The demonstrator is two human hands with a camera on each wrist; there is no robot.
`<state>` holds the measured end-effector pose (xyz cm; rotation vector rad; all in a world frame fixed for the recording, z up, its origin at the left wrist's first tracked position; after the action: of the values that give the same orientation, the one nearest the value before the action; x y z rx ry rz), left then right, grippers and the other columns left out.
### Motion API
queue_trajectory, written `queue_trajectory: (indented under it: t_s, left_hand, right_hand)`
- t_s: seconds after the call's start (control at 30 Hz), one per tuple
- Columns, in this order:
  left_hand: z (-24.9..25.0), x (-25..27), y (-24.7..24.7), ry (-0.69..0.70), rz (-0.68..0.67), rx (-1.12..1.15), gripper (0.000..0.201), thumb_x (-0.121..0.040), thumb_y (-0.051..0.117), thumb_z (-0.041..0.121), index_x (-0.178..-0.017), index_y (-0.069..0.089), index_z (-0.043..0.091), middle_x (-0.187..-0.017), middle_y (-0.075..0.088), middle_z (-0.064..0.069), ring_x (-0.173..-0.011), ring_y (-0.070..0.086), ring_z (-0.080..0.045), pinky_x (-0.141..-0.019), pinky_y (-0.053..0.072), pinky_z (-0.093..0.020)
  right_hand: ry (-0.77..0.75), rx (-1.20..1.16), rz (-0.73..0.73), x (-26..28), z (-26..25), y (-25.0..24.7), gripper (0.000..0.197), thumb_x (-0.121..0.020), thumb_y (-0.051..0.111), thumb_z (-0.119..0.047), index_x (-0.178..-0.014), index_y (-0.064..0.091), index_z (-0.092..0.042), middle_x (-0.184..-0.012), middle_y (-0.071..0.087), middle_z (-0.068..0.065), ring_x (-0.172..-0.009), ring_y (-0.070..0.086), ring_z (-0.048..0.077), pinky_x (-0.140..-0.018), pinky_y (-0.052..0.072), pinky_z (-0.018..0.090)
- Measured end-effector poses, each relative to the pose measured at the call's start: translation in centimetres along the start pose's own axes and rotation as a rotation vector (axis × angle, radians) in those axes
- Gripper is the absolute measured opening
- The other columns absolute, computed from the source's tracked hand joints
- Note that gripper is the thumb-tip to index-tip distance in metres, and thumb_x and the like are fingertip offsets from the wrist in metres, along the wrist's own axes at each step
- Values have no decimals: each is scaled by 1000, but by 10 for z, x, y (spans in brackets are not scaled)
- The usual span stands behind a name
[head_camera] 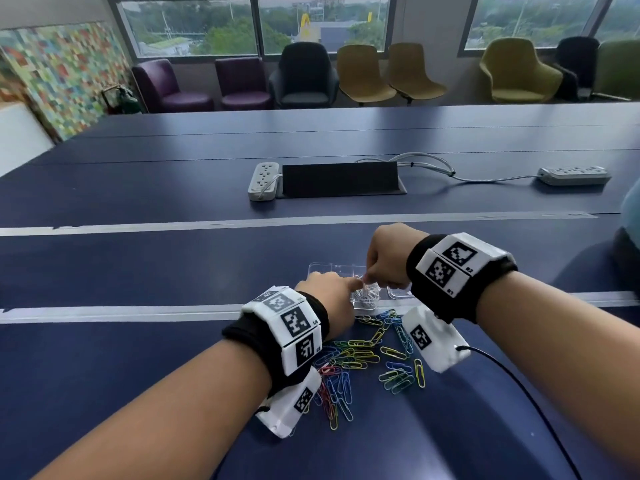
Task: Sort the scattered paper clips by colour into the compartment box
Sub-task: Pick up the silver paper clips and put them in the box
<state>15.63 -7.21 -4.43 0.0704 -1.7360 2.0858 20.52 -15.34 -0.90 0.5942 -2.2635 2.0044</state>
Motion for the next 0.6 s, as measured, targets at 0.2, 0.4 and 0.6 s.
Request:
queue_trajectory:
  t_s: [0.2,0.4,0.6]
  left_hand:
    - [0,0,-1,-27,13,51,52,-89,40,14,-139,35,26,-138,47,-8,-129,42,-32,-107,36,-45]
    - [2,0,4,-4,-6,-71,56,-89,39,18,-143,29,27,-131,49,-9,-126,40,-33,-103,35,-44]
    - [0,2,5,14,-14,-28,49,-91,39,19,-137,38,38,-135,45,-5,-130,34,-31,-104,33,-42]
  right_hand:
    - [-89,188,17,-14,-10,4,21,-84,62,-19,-101,73,-26,-109,68,4,-99,65,26,-83,54,34]
    - [-188,460,2,-18,-25,5,23,-85,63,-25,-105,72,-22,-106,70,4,-94,65,26,-69,49,31]
    - [-236,592,-2,-21,-29,6,11,-81,63,-24,-84,73,-20,-87,69,4,-68,54,25,-62,43,28]
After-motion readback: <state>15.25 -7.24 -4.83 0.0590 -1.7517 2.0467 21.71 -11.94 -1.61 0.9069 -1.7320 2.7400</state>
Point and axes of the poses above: each hand's wrist, its own x-axis away from the middle knuckle, its own y-axis out of the palm, z = x × y, the point moved 8 cm from there along -x, towards the middle knuckle
